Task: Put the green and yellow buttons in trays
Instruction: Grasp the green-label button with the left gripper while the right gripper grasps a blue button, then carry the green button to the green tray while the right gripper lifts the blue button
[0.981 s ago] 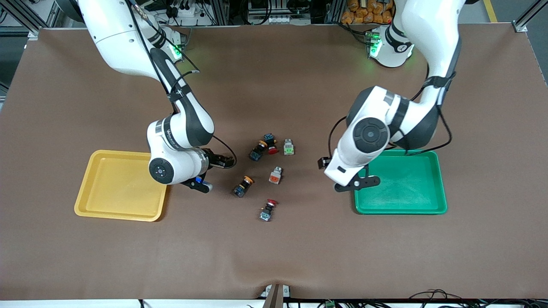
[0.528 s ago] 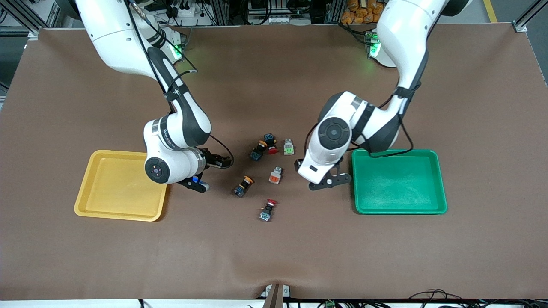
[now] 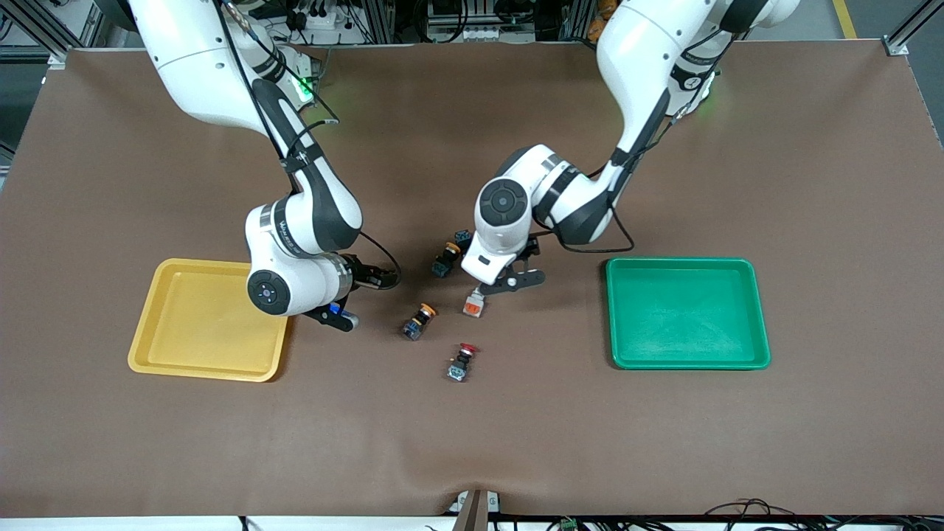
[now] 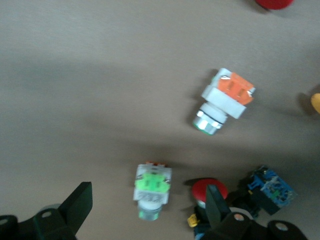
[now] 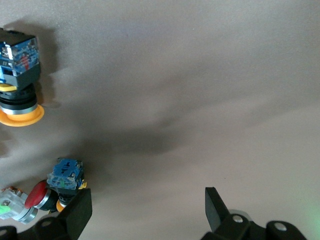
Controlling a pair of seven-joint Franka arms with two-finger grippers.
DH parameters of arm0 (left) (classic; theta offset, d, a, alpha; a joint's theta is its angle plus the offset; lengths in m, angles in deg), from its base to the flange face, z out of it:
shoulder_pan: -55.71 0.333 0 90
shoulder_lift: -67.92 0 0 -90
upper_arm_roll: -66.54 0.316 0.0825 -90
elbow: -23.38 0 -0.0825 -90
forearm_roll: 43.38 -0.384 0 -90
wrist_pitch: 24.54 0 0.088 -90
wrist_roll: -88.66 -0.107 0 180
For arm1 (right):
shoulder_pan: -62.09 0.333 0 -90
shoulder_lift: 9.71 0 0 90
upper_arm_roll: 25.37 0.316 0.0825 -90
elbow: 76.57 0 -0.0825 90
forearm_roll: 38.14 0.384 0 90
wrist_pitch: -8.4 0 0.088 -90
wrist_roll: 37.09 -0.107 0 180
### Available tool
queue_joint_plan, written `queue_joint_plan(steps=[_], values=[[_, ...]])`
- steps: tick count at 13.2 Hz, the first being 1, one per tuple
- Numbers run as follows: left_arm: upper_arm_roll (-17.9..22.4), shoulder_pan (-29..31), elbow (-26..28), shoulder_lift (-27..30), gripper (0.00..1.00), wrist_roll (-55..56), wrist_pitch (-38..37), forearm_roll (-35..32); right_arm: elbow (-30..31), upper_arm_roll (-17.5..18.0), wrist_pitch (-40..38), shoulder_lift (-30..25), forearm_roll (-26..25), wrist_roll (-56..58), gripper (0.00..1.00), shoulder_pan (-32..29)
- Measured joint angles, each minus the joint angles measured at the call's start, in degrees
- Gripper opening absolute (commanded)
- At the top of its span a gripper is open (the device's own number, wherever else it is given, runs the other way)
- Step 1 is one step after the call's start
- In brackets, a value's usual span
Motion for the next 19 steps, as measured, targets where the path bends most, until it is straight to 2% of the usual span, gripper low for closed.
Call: queue_joint_plan(steps=[2,5,11,13,15,17,19], values=[[0.0,-0.3,2.2,-1.0,1.0,0.4,4.8,0.0,0.0,0.0,0.0,0.0,0.0,0.0,1.0,0.0],[0.3,-0.2,2.8,-1.7,1.0,0.4,5.8,-0.1,0.3,0.1,0.5,0.0,0.0,-1.4,1.0,0.1],[0.2,-0.4,4.6,-1.6,0.86,0.3,5.8,-1.9,0.7,0.5,5.2,0.0,0.2,-12.0,1.0,2.1],[0.2,-0.8,4.7,-1.5,0.77,0.3,5.7,-1.9,0.8,0.5,6.5,0.0,0.2,-14.8,1.0,3.7],[0.2,-1.0,5.1,-1.5,0.75,0.3,5.6,-1.9,1.1,0.5,6.9,0.1,0.2,-15.3,1.0,4.1],[0.2,-1.2,5.4,-1.5,0.68,0.3,5.6,-1.9,1.3,0.2,7.0,0.1,0.2,-15.3,1.0,4.1],[0.2,-1.3,5.6,-1.5,0.66,0.3,5.6,-1.9,1.3,0.0,7.0,0.1,0.2,-15.4,1.0,4.0]])
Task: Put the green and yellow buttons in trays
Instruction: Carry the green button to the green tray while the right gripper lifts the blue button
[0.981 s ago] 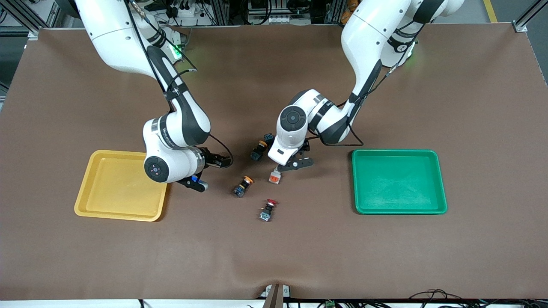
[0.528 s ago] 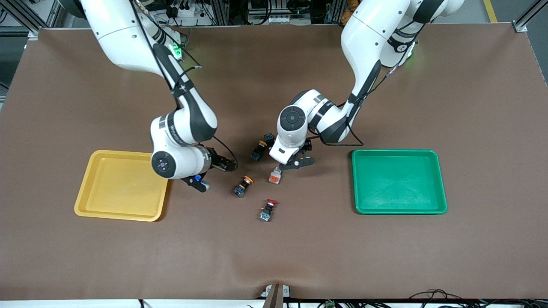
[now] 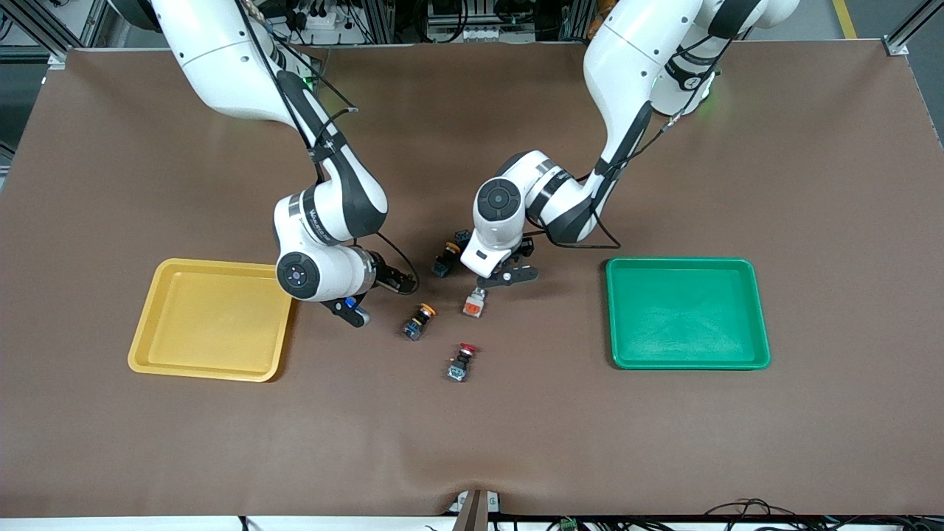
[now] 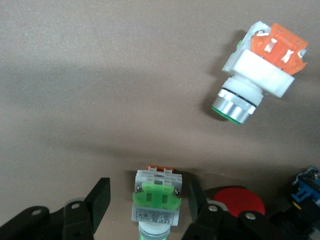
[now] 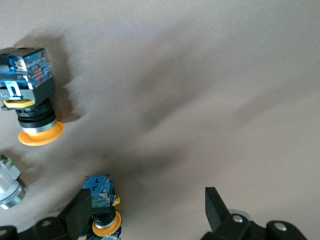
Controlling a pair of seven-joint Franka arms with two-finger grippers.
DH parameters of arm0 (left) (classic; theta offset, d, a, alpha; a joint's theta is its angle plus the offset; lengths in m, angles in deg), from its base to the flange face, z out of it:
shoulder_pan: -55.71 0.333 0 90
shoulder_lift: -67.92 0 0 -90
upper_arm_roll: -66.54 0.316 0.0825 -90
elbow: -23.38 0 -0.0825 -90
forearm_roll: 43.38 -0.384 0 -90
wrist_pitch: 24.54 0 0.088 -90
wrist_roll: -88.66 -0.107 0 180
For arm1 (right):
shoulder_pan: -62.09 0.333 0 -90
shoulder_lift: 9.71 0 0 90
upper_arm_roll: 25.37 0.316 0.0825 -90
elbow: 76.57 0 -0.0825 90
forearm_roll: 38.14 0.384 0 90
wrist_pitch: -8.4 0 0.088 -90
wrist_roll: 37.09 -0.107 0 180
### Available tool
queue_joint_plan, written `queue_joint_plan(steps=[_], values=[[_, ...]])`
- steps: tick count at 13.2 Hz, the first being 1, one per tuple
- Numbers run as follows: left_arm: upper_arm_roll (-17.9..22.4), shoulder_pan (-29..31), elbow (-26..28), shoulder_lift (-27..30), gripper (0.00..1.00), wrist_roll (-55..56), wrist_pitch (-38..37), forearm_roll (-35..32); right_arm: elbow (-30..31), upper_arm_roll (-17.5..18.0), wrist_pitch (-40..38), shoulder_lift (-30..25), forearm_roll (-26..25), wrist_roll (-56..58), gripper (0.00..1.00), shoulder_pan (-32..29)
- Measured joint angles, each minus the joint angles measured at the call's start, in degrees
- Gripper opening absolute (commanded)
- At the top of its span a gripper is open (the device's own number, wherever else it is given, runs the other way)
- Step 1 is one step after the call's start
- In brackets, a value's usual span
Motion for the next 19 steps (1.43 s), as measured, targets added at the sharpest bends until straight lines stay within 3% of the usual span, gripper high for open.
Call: queue_joint_plan(steps=[1,2,4,5,8,12,15,19], values=[[0.0,-0.1,0.1,0.0,0.63,0.0,0.0,0.0,0.0,0.0,0.0,0.0,0.0,0.0,1.0,0.0],[0.0,-0.1,0.1,0.0,0.51,0.0,0.0,0.0,0.0,-0.1,0.0,0.0,0.0,-0.1,1.0,0.0],[0.0,-0.1,0.2,0.0,0.13,0.0,0.0,0.0,0.0,-0.2,0.0,0.0,0.0,-0.1,1.0,-0.2],[0.0,-0.1,0.2,0.0,0.0,0.0,0.0,0.0,0.0,-0.2,0.1,0.0,0.0,-0.1,1.0,-0.4],[0.1,-0.1,0.2,0.2,0.0,-0.4,-1.0,-0.4,-0.1,-0.2,0.9,0.0,0.3,-2.0,1.0,-0.5],[1.0,2.9,-0.5,4.5,0.0,-3.8,-9.5,-2.9,-0.3,0.2,5.0,0.0,0.4,-7.8,1.0,0.3],[1.2,11.5,-0.4,9.5,0.0,-11.8,-12.6,-3.0,-0.3,0.4,7.9,0.7,0.5,-10.0,1.0,3.0],[1.3,23.9,-0.2,10.8,0.0,-21.6,-15.4,-3.1,-0.1,0.6,8.8,1.5,0.4,-10.2,1.0,7.9]])
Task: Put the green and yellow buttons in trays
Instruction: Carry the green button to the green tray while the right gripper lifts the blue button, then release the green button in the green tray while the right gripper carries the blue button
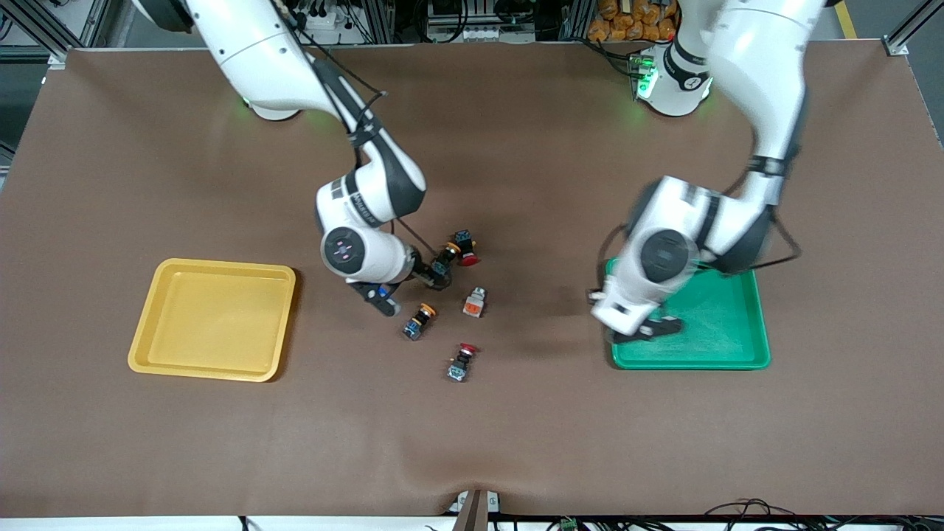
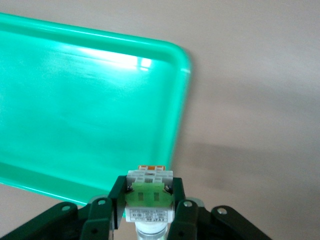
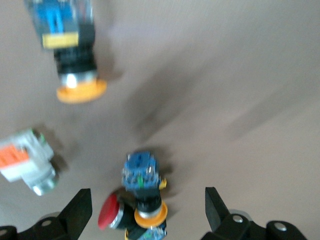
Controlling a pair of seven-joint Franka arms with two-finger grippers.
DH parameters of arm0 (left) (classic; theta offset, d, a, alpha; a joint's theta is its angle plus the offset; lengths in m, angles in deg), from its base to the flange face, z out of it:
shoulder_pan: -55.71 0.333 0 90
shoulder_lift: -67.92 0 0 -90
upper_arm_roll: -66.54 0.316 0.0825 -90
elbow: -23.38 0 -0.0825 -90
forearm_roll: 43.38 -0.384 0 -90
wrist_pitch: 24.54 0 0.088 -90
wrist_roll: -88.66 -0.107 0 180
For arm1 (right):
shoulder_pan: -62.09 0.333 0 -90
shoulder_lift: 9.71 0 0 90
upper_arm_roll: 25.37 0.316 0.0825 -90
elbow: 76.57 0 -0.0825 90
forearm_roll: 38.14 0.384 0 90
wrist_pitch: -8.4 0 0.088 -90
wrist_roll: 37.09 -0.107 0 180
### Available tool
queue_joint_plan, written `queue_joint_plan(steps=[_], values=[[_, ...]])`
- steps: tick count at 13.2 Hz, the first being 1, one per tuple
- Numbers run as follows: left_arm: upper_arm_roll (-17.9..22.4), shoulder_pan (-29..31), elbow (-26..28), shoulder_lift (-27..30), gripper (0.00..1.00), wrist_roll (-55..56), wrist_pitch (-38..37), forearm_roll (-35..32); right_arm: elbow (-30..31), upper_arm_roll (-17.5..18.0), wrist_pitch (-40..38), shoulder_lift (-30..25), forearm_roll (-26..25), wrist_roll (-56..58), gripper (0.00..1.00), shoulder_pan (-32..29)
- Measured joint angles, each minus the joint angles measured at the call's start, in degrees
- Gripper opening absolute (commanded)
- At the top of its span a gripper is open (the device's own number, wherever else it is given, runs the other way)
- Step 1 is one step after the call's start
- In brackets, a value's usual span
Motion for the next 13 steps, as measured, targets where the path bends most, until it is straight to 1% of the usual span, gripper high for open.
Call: queue_joint_plan(steps=[3,5,8,9,10,11,12,13], values=[[0.0,7.5,0.6,0.0,0.0,-4.7,-0.2,0.0,0.2,-0.1,0.1,0.3,-0.5,0.1,1.0,1.1],[0.1,11.6,1.0,-0.4,0.0,-6.7,-0.1,-0.9,0.3,-0.2,0.7,1.5,-1.0,0.5,1.0,1.1],[0.0,16.4,1.4,-2.9,0.0,-9.2,2.5,-1.7,0.3,-0.2,2.0,3.2,-1.7,0.6,1.0,1.3],[0.0,17.2,1.4,-4.1,0.07,-9.6,3.7,-1.8,0.3,-0.1,2.4,3.4,-1.7,0.6,1.0,1.5],[0.0,17.9,1.5,-5.3,0.36,-10.2,4.9,-1.9,0.3,-0.1,2.7,3.5,-1.7,0.6,1.0,1.7],[0.0,18.6,1.5,-6.3,0.98,-11.1,5.8,-1.9,0.3,-0.1,3.2,3.6,-1.7,0.6,1.0,1.9],[0.0,19.1,1.5,-6.9,1.0,-11.9,6.5,-1.9,0.3,-0.1,3.7,3.8,-1.7,0.6,1.0,2.0],[0.0,19.5,1.5,-7.2,1.0,-12.2,6.7,-1.9,0.3,-0.1,4.0,4.0,-1.7,0.6,1.0,2.0]])
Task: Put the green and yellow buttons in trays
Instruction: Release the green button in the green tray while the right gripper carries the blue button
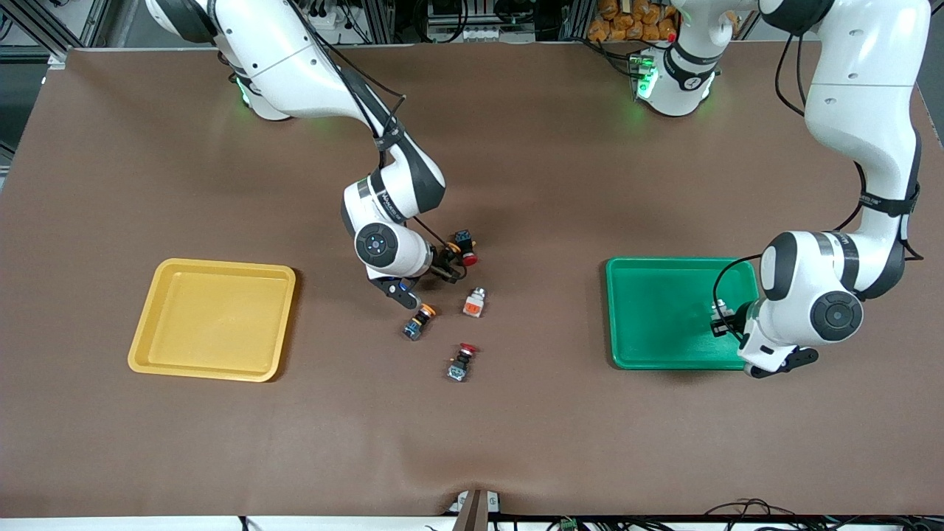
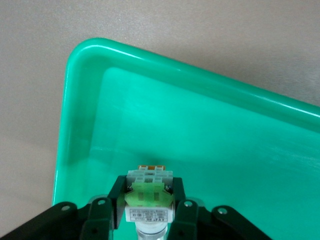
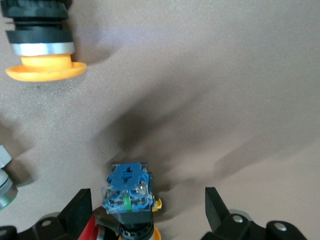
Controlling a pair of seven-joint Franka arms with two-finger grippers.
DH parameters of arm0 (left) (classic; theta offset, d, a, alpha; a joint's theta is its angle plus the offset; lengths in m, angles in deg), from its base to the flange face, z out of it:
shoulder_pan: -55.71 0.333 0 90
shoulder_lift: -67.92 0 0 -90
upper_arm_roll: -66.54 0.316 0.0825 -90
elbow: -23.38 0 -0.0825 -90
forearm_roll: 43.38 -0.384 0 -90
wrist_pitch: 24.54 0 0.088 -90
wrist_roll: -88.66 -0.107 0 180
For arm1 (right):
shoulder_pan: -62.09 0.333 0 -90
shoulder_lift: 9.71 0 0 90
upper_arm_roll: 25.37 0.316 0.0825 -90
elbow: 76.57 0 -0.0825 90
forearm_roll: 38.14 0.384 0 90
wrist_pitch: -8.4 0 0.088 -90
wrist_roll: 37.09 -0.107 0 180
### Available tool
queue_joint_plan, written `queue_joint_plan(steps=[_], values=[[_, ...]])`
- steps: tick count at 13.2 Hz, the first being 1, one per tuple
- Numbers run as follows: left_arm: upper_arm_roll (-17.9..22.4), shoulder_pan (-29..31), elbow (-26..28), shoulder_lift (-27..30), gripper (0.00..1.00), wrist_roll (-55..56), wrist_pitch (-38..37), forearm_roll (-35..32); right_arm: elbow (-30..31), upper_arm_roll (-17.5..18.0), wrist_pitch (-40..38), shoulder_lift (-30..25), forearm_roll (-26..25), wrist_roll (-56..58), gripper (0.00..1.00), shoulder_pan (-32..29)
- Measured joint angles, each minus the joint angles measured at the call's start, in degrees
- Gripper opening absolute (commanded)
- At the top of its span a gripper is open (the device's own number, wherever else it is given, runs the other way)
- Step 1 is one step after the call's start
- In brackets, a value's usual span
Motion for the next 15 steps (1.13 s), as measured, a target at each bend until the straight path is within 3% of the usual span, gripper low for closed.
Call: queue_joint_plan(steps=[1,2,3,4,5,10,12,15], values=[[0.0,0.2,-0.1,0.0,1.0,-0.1,0.1,0.0,0.0,0.0,0.2,0.2,0.0,0.0,1.0,0.1],[0.0,0.2,-0.4,0.1,1.0,-0.1,0.1,0.0,0.0,0.1,0.3,0.2,0.0,0.0,0.89,0.5],[-0.1,0.2,-0.6,0.2,1.0,-0.1,0.1,0.0,0.0,0.1,0.4,0.3,0.0,0.0,0.62,1.0],[-0.2,0.2,-0.8,0.5,1.0,-0.1,0.1,0.0,0.0,0.1,0.4,0.3,0.0,0.0,0.3,1.3],[-0.2,0.1,-1.0,1.0,1.0,-0.1,0.1,0.0,0.0,0.1,0.4,0.3,-0.3,0.1,0.17,1.5],[-2.1,-0.2,-1.7,3.8,1.0,-0.1,-0.8,0.0,-0.4,-0.3,-1.4,0.0,-3.6,1.1,0.17,2.1],[-5.3,-0.4,-1.7,3.8,1.0,0.3,-0.9,0.0,-2.3,-1.2,-7.0,-0.8,-4.6,2.0,0.17,1.1],[-10.2,-1.2,-1.7,3.8,1.0,4.8,-1.0,0.0,-7.8,-1.9,-21.5,-4.8,-6.5,9.1,0.17,-5.0]])
